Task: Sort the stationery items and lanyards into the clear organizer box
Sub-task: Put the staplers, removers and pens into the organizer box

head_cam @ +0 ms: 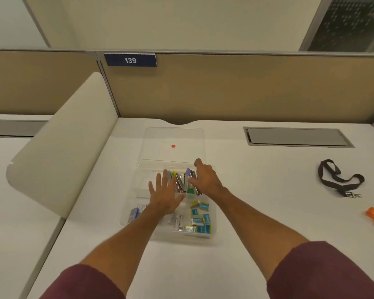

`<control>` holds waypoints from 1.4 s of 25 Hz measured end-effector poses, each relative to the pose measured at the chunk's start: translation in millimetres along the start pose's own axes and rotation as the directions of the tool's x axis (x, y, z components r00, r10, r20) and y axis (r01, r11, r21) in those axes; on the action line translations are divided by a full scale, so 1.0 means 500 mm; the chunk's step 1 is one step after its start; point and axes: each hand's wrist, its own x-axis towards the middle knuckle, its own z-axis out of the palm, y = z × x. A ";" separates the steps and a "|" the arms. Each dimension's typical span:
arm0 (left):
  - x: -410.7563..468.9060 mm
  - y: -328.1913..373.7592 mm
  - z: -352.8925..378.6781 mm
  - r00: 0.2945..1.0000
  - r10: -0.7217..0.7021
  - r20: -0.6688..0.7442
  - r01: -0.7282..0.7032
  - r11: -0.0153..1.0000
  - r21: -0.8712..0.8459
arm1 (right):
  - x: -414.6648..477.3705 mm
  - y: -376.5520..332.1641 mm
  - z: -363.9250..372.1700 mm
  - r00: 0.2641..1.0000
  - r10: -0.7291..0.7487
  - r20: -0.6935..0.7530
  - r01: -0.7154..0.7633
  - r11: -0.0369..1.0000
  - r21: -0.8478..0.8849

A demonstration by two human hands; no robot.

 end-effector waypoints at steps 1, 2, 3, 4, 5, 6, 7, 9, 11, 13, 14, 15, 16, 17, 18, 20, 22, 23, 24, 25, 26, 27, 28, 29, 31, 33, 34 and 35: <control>0.002 -0.013 0.004 1.000 -0.007 0.009 0.008 1.000 -0.012 | 0.008 -0.016 0.007 1.000 -0.007 0.008 0.007 1.000 -0.009; 0.004 -0.024 0.008 1.000 -0.009 0.017 0.009 1.000 -0.029 | 0.015 -0.028 0.014 1.000 -0.004 0.016 0.005 1.000 -0.016; 0.006 -0.032 0.011 1.000 -0.008 0.026 0.009 0.999 -0.049 | 0.022 -0.040 0.022 1.000 0.006 0.022 -0.006 1.000 -0.020; 0.009 -0.038 0.016 0.999 -0.008 0.033 0.011 0.998 -0.063 | 0.029 -0.049 0.031 0.999 0.020 0.025 -0.020 1.000 -0.023; 0.012 -0.045 0.021 0.999 -0.007 0.037 0.009 0.998 -0.067 | 0.036 -0.058 0.041 0.999 0.037 0.028 -0.036 0.999 -0.027; 0.014 -0.050 0.026 0.999 0.000 0.034 0.002 0.998 -0.059 | 0.043 -0.067 0.050 0.998 0.056 0.030 -0.055 0.998 -0.030; 0.016 -0.056 0.030 1.000 0.010 0.024 -0.009 0.999 -0.050 | 0.049 -0.074 0.059 0.997 0.073 0.031 -0.072 0.997 -0.033; 0.020 -0.067 0.037 0.999 0.034 0.007 -0.033 0.999 -0.038 | 0.062 -0.085 0.075 0.995 0.097 0.034 -0.095 0.995 -0.043; 0.026 -0.079 0.042 0.998 0.056 0.008 -0.055 0.998 -0.031 | 0.072 -0.094 0.091 0.994 0.102 0.038 -0.100 0.993 -0.059; 0.029 -0.086 0.043 0.998 0.070 0.002 -0.070 0.997 -0.031 | 0.078 -0.097 0.103 0.994 0.107 0.037 -0.105 0.992 -0.066; 0.030 -0.088 0.043 0.997 0.073 -0.003 -0.073 0.997 -0.031 | 0.080 -0.098 0.107 0.993 0.110 0.036 -0.107 0.992 -0.067; 0.030 -0.090 0.043 0.997 0.073 -0.004 -0.073 0.997 -0.027 | 0.081 -0.099 0.109 0.993 0.111 0.035 -0.108 0.992 -0.069; 0.031 -0.090 0.043 0.997 0.073 -0.002 -0.073 0.997 -0.022 | 0.081 -0.099 0.110 0.993 0.111 0.035 -0.108 0.991 -0.073; 0.030 -0.089 0.043 0.997 0.071 -0.001 -0.071 0.997 -0.020 | 0.079 -0.097 0.108 0.993 0.109 0.035 -0.106 0.992 -0.075; 0.030 -0.086 0.040 0.998 0.068 -0.002 -0.068 0.997 -0.028 | 0.077 -0.095 0.105 0.994 0.104 0.031 -0.102 0.992 -0.074; 0.028 -0.078 0.029 0.999 0.054 -0.007 -0.055 0.996 -0.068 | 0.065 -0.082 0.096 0.996 0.093 0.001 -0.093 0.992 -0.081; 0.029 -0.065 0.015 0.998 0.050 -0.029 -0.053 0.995 -0.090 | 0.043 -0.059 0.084 0.996 0.079 -0.046 -0.084 0.989 -0.119; 0.030 -0.057 0.006 0.998 0.055 -0.037 -0.058 0.995 -0.087 | 0.032 -0.046 0.076 0.995 0.074 -0.068 -0.083 0.985 -0.148; 0.031 -0.046 -0.002 0.997 0.063 -0.040 -0.066 0.994 -0.083 | 0.020 -0.032 0.069 0.994 0.074 -0.085 -0.088 0.980 -0.180; 0.033 -0.033 -0.011 0.996 0.082 -0.041 -0.085 0.993 -0.077 | 0.007 -0.015 0.061 0.992 0.083 -0.100 -0.102 0.972 -0.211; 0.037 -0.018 -0.017 0.993 0.109 -0.045 -0.112 0.991 -0.071 | -0.006 0.002 0.055 0.989 0.099 -0.113 -0.123 0.964 -0.235; 0.040 0.000 -0.022 0.989 0.138 -0.049 -0.141 0.988 -0.064 | -0.019 0.021 0.048 0.985 0.119 -0.126 -0.147 0.958 -0.247; 0.045 0.021 -0.025 0.984 0.168 -0.056 -0.171 0.984 -0.058 | -0.032 0.043 0.040 0.980 0.140 -0.141 -0.172 0.952 -0.253; 0.048 0.044 -0.027 0.979 0.196 -0.060 -0.199 0.979 -0.052 | -0.046 0.066 0.035 0.975 0.159 -0.155 -0.195 0.946 -0.260; 0.053 0.102 -0.026 0.967 0.250 -0.051 -0.251 0.967 -0.033 | -0.078 0.117 0.021 0.962 0.211 -0.176 -0.253 0.928 -0.273; 0.057 0.161 -0.020 0.955 0.298 -0.008 -0.298 0.955 -0.002 | -0.106 0.166 0.004 0.944 0.272 -0.187 -0.315 0.911 -0.267; 0.057 0.190 -0.015 0.946 0.322 0.014 -0.323 0.946 0.013 | -0.119 0.189 -0.006 0.935 0.297 -0.194 -0.341 0.903 -0.260; 0.056 0.223 -0.006 0.937 0.348 0.031 -0.349 0.937 0.031 | -0.133 0.216 -0.018 0.924 0.324 -0.201 -0.368 0.897 -0.245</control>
